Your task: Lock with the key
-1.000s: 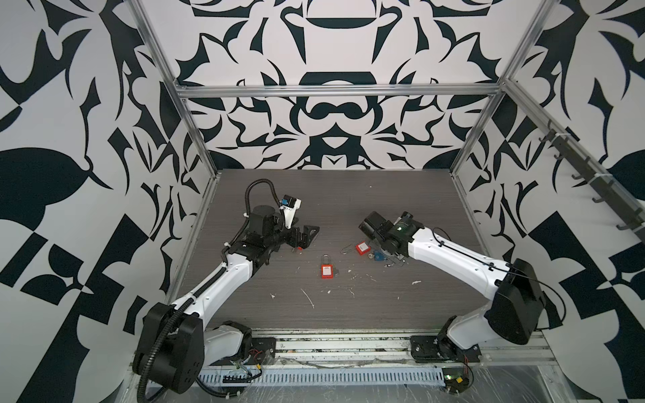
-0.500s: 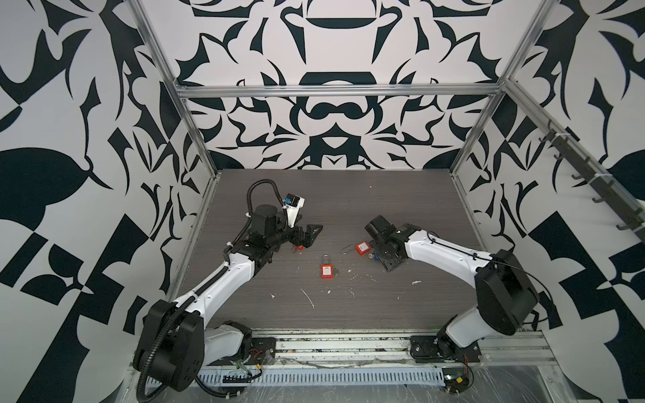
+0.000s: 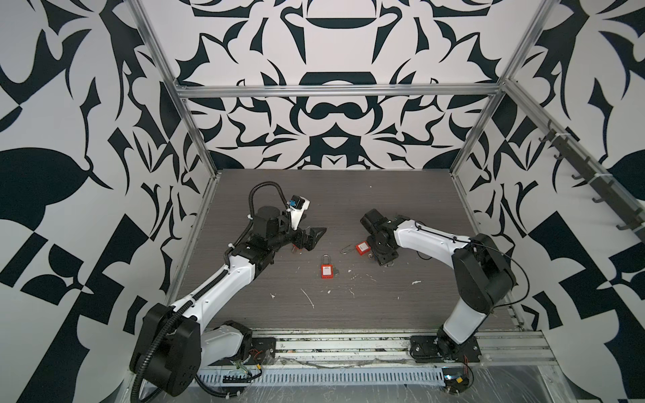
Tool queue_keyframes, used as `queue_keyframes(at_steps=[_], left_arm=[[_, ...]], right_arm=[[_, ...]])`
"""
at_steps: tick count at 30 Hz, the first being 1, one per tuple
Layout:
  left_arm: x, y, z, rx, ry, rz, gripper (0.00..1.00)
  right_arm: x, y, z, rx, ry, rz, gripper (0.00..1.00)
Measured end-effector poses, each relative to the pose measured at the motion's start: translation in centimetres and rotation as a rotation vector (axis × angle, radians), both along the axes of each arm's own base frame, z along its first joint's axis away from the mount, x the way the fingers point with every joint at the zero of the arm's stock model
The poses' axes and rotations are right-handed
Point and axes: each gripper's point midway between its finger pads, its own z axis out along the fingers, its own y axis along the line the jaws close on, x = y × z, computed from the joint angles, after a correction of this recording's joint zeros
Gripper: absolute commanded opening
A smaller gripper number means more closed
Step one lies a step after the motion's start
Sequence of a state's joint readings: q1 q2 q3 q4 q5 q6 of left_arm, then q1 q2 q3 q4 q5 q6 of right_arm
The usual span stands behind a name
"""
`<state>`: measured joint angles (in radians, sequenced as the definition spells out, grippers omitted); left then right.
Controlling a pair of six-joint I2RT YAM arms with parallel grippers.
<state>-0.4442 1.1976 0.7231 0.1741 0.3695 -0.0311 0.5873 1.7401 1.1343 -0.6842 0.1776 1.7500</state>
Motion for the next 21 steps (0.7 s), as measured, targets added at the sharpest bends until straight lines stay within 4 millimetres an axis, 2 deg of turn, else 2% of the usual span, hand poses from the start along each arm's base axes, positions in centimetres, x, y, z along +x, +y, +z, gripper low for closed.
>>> queue_keyframes(at_steps=[6, 21], left_arm=[[-0.6, -0.2, -0.4, 0.02, 0.005, -0.016, 0.99], [-1.9, -0.3, -0.6, 0.041, -0.002, -0.034, 0.99]], right_arm=[[-0.3, -0.1, -1.3, -0.007, 0.05, -0.009, 0.61], [-0.2, -1.5, -1.9, -0.009, 0.082, -0.039, 0.62]])
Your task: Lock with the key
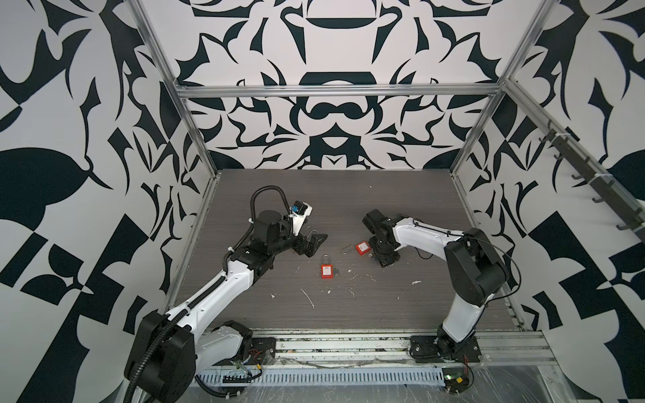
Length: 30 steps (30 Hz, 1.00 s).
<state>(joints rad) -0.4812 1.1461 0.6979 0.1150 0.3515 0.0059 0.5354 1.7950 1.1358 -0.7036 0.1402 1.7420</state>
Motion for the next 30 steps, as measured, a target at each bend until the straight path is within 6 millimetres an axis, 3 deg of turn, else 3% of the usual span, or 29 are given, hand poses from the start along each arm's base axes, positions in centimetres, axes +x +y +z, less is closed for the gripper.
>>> queue_keyframes(at_steps=[13, 23, 28, 30], left_arm=[[-0.8, -0.8, -0.6, 0.03, 0.003, -0.015, 0.99], [-1.2, -0.4, 0.1, 0.041, -0.024, 0.001, 0.99], [-1.4, -0.2, 0.6, 0.036, -0.036, 0.005, 0.99], [-1.6, -0.1, 0.4, 0.037, -0.034, 0.005, 0.99]], right_arm=[[0.7, -0.5, -0.9, -0.049, 0.064, 0.154, 0.59], [1.7, -1.0, -0.7, -0.082, 0.105, 0.414, 0.45], [1.9, -0.4, -0.8, -0.061, 0.106, 0.585, 0.45], [2.3, 0.2, -0.8, -0.036, 0.093, 0.68, 0.5]])
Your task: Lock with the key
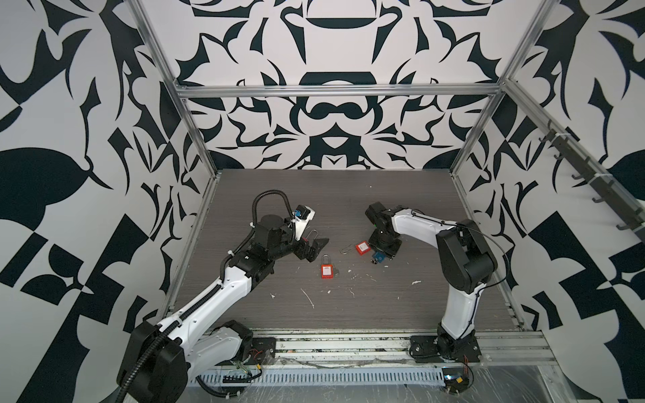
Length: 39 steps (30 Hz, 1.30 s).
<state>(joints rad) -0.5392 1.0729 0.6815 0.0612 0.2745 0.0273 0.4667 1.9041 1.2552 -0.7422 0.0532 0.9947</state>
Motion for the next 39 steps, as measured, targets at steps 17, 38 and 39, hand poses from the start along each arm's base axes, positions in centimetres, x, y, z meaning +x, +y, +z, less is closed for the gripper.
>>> queue_keyframes(at_steps=[17, 38, 39], left_arm=[[-1.0, 0.4, -0.4, 0.014, 0.012, -0.009, 0.99], [-1.2, 0.3, -0.6, 0.018, 0.012, -0.021, 0.99], [-1.2, 0.3, -0.6, 0.018, 0.013, -0.021, 0.99]], right_arm=[[0.3, -0.1, 3.9, -0.004, -0.084, 0.279, 0.6], [-1.4, 0.5, 2.5, 0.057, -0.032, 0.15, 0.6], [-1.4, 0.7, 2.4, 0.062, -0.03, 0.151, 0.59]])
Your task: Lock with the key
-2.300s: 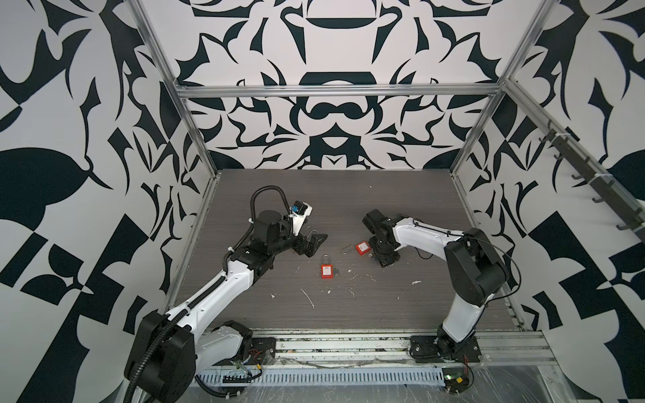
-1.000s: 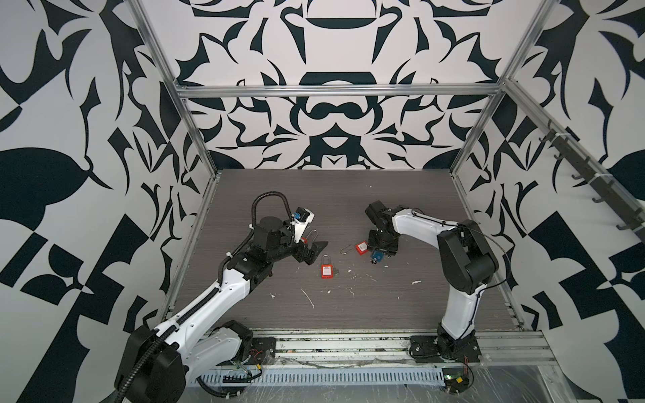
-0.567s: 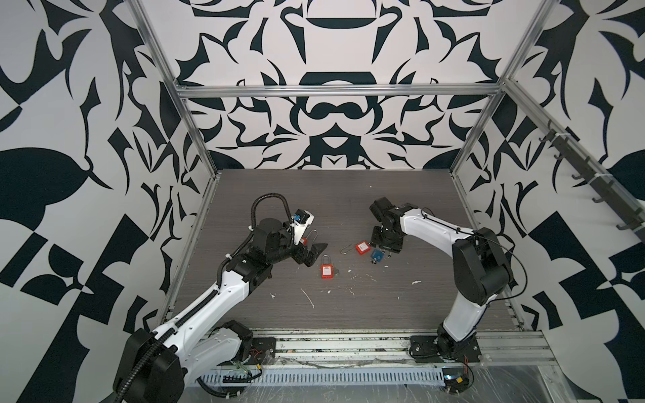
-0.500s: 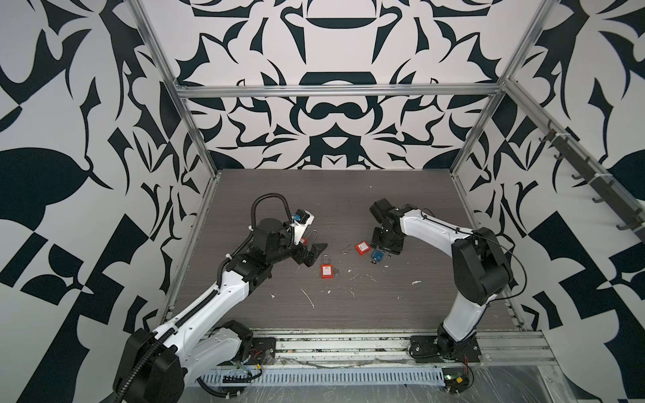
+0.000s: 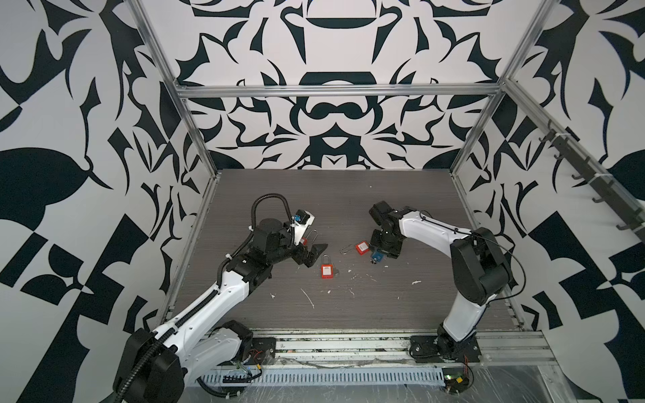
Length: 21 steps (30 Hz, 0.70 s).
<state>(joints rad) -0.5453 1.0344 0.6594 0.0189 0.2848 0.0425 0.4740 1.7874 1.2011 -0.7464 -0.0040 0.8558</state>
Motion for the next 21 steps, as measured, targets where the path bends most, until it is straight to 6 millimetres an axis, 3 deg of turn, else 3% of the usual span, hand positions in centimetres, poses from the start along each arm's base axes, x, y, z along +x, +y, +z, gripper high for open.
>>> queue_keyframes(at_steps=[21], left_arm=[[-0.2, -0.1, -0.5, 0.004, 0.006, -0.004, 0.99]], right_arm=[[-1.1, 0.1, -2.4, -0.028, 0.08, 0.113, 0.5]])
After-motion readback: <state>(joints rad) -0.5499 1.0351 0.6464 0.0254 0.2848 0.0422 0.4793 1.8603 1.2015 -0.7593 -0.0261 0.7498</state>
